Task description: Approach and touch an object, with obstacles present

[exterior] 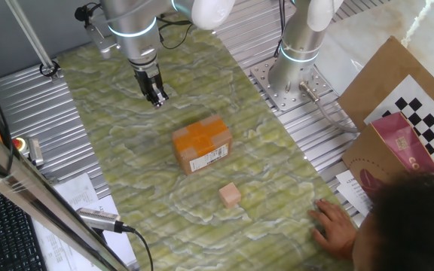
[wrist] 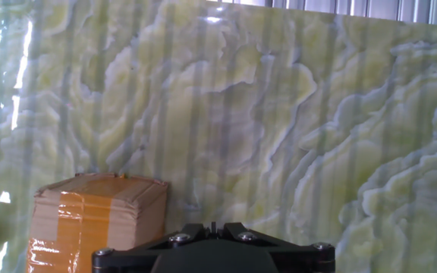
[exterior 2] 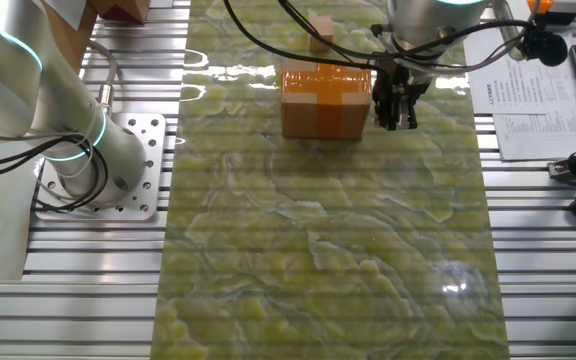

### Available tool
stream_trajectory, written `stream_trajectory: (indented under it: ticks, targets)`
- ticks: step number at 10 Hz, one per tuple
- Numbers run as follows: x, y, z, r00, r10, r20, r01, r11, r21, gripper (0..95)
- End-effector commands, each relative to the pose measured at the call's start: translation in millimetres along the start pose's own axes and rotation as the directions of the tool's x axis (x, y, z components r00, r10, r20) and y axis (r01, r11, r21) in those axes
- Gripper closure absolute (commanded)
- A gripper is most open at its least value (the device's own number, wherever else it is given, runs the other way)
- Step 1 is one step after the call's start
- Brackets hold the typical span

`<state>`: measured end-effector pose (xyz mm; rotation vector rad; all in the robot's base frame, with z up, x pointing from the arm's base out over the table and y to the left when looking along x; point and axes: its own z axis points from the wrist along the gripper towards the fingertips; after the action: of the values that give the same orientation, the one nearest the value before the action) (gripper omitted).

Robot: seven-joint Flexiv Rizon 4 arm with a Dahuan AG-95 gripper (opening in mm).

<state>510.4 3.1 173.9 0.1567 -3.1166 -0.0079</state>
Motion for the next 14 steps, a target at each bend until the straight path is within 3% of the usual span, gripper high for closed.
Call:
stream_trajectory:
  ticks: [1, 7, 12, 14]
  targets:
    - [-4.8, 3.1, 0.0, 1.0, 0.006, -0.002, -0.006, 1.0, 0.002, 95.0]
    - [-30.3, 32.0, 2.0, 1.0, 0.031, 0.001, -0.031, 1.0, 0.004, 95.0]
    - [-54.8, 73.1, -0.4, 1.0, 0.022, -0.004, -0.022, 1.0, 0.008, 95.0]
    - [-68.4, 97.6, -3.6, 1.0, 0.012, -0.013, -0.011, 1.0, 0.007, 95.0]
